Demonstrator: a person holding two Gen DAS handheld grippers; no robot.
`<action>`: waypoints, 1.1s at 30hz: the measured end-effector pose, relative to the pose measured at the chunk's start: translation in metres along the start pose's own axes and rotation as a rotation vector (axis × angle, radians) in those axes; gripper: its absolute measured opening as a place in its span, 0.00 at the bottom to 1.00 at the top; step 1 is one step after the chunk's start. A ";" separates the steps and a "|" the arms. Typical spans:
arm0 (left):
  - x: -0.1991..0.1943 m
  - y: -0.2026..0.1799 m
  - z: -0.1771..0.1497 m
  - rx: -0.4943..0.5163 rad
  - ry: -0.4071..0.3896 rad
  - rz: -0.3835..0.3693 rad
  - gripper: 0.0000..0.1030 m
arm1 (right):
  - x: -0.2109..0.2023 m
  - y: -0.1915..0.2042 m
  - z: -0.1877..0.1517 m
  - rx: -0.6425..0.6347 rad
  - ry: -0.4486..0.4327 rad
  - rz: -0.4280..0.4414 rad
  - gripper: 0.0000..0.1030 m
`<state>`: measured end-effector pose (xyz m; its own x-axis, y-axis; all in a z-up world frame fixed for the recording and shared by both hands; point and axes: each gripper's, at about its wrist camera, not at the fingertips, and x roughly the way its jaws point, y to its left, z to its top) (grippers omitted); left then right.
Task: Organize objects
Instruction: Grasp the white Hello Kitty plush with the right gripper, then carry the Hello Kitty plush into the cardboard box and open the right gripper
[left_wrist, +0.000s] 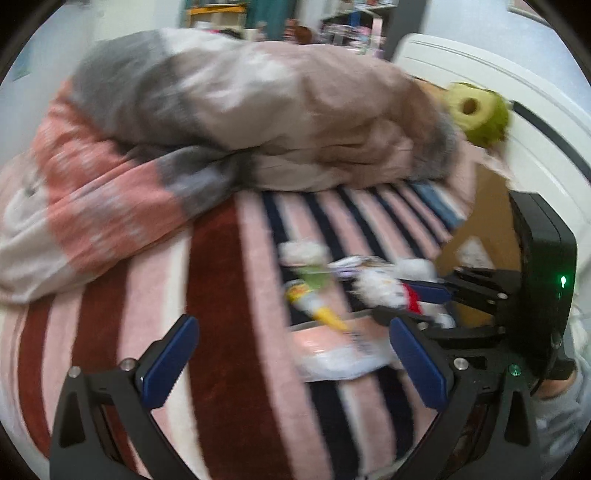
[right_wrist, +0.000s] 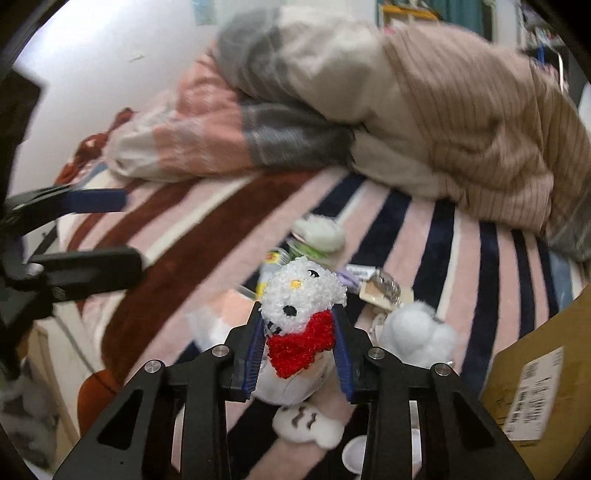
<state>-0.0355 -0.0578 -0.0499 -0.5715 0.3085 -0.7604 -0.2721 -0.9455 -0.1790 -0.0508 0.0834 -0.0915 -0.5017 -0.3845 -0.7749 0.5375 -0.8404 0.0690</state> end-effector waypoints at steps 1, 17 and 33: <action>-0.002 -0.006 0.005 0.014 0.002 -0.036 0.99 | -0.007 0.003 0.002 -0.017 -0.013 0.007 0.29; -0.023 -0.088 0.071 0.159 0.058 -0.295 0.45 | -0.105 -0.003 0.028 -0.135 -0.160 0.063 0.28; -0.002 -0.209 0.124 0.336 0.082 -0.333 0.43 | -0.172 -0.098 0.009 0.010 -0.207 -0.054 0.28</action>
<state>-0.0737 0.1520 0.0662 -0.3515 0.5666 -0.7453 -0.6726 -0.7066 -0.2200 -0.0232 0.2290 0.0408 -0.6587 -0.4084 -0.6319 0.4999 -0.8653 0.0382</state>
